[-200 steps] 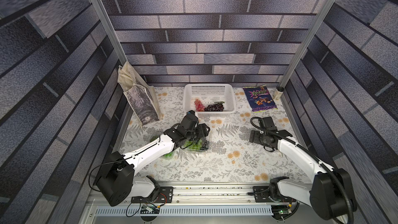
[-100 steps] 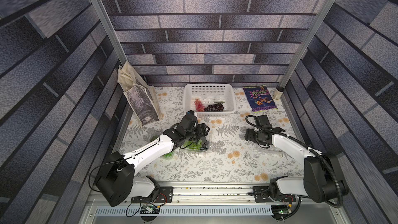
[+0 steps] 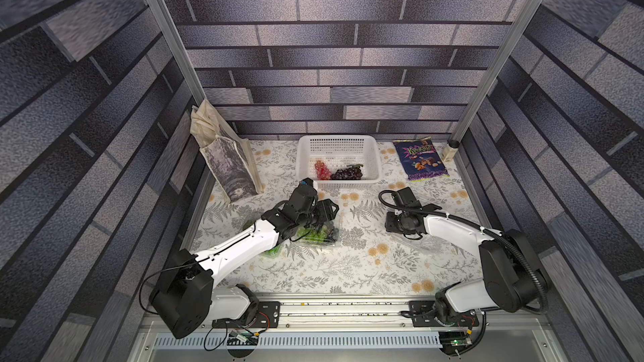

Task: Pack grapes into containers
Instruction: Move the packing box to the center of the board.

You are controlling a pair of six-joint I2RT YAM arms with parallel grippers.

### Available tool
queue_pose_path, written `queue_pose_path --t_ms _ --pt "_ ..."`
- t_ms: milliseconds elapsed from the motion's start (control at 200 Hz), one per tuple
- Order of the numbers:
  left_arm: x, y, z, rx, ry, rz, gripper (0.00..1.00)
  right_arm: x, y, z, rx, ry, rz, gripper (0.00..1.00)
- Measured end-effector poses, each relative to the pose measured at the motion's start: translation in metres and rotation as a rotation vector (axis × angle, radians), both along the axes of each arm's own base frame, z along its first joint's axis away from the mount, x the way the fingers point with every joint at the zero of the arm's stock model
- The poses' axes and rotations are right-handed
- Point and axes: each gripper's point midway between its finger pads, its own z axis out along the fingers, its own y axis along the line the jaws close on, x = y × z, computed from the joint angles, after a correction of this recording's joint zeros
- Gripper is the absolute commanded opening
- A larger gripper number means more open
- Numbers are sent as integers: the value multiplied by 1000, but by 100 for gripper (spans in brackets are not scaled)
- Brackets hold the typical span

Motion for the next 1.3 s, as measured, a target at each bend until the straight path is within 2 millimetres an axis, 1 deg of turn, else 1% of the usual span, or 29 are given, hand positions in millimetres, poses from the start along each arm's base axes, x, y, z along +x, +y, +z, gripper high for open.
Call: queue_pose_path --t_ms 105,306,461,586,681,892,1107,1247,1297 --pt "-1 3 0 -3 0 7 70 4 13 7 -4 -23 30 31" --pt "-1 9 3 -13 -6 24 70 5 45 17 5 -53 107 28" --pt "-1 17 9 -24 -18 41 70 -1 71 18 16 -54 158 27" --pt "-3 23 12 -30 -26 51 70 -7 96 14 27 -50 202 26" --pt "-5 25 14 -32 -31 52 70 -12 111 12 38 -47 224 26" --pt "-5 27 14 -33 -31 59 70 -21 131 14 55 -47 254 24" --pt "-5 27 14 -33 -31 59 70 -40 154 17 72 -44 324 24" --pt "-5 27 15 -34 -33 59 70 -46 160 18 75 -41 348 25" --pt "-5 27 15 -35 -34 59 70 -49 161 18 75 -37 356 27"
